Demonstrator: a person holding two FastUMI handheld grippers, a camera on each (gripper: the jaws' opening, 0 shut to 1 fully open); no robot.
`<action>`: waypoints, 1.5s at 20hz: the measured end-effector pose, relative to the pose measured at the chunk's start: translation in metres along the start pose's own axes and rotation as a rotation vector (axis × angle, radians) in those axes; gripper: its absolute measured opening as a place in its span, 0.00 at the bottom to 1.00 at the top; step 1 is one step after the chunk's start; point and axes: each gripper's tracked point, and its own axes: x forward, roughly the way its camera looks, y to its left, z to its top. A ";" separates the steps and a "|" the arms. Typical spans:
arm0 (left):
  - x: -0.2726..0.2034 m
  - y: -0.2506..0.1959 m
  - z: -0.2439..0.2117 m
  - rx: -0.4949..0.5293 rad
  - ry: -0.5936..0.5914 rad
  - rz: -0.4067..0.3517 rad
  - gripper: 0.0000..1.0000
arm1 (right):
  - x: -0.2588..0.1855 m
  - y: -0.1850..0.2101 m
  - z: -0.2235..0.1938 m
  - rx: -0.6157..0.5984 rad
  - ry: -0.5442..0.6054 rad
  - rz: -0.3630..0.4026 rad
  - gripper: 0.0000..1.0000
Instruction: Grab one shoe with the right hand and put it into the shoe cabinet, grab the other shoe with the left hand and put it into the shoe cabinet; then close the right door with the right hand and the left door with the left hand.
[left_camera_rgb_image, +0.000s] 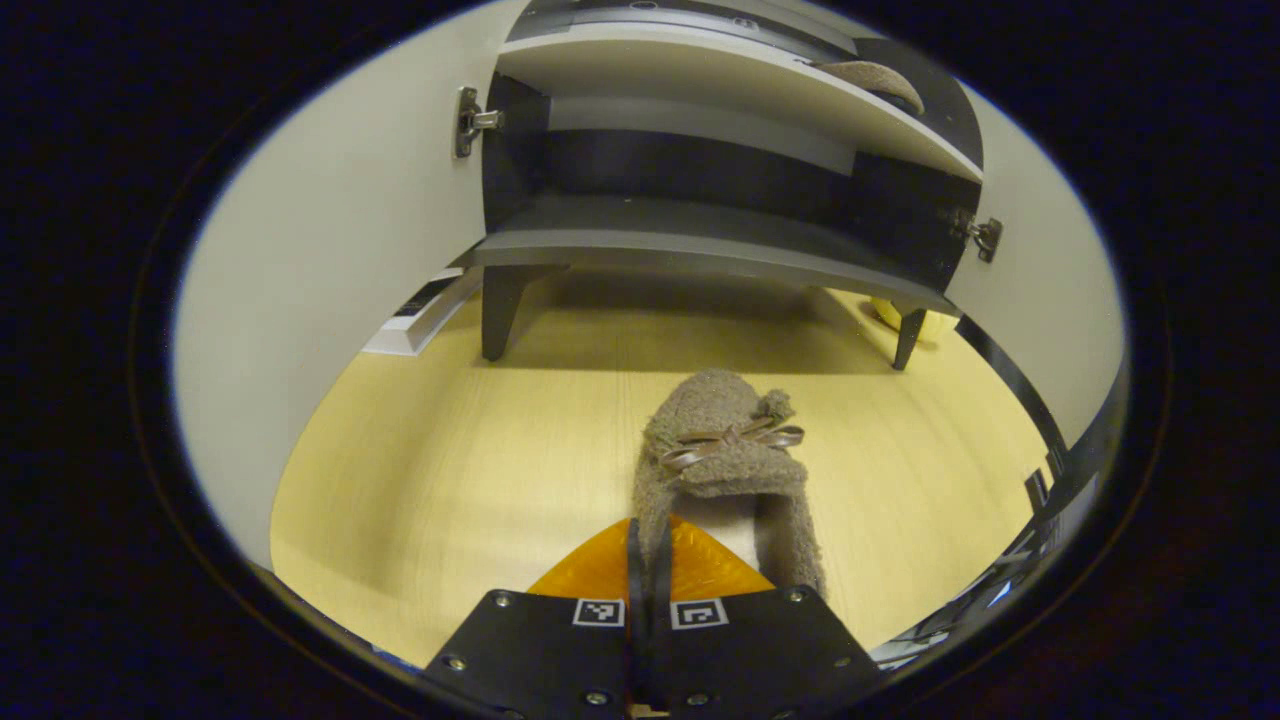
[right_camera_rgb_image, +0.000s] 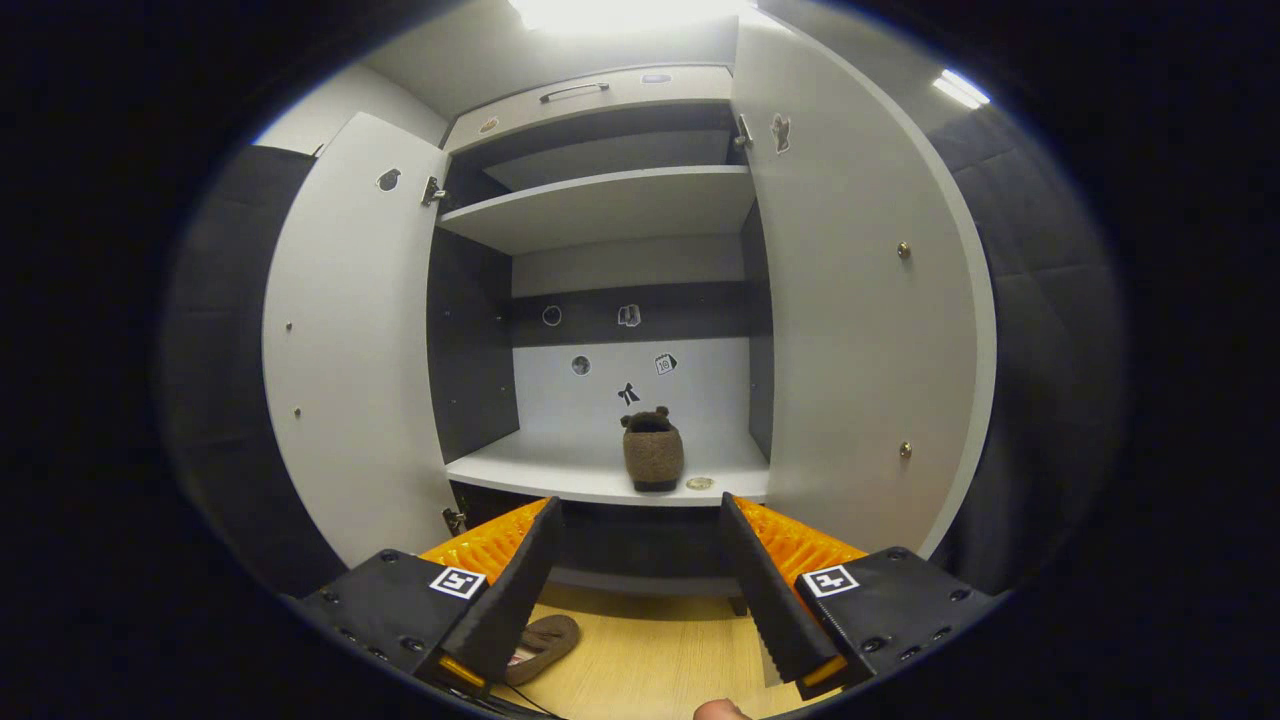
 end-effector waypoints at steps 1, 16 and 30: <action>-0.002 0.001 0.006 -0.003 -0.008 0.003 0.02 | 0.000 0.000 0.001 -0.001 -0.001 0.004 0.99; -0.100 -0.031 0.138 -0.004 -0.273 -0.007 0.01 | -0.007 0.005 0.000 -0.014 -0.020 0.071 0.99; -0.144 -0.042 0.285 -0.045 -0.514 0.011 0.01 | -0.014 -0.018 -0.007 0.005 -0.017 0.037 0.99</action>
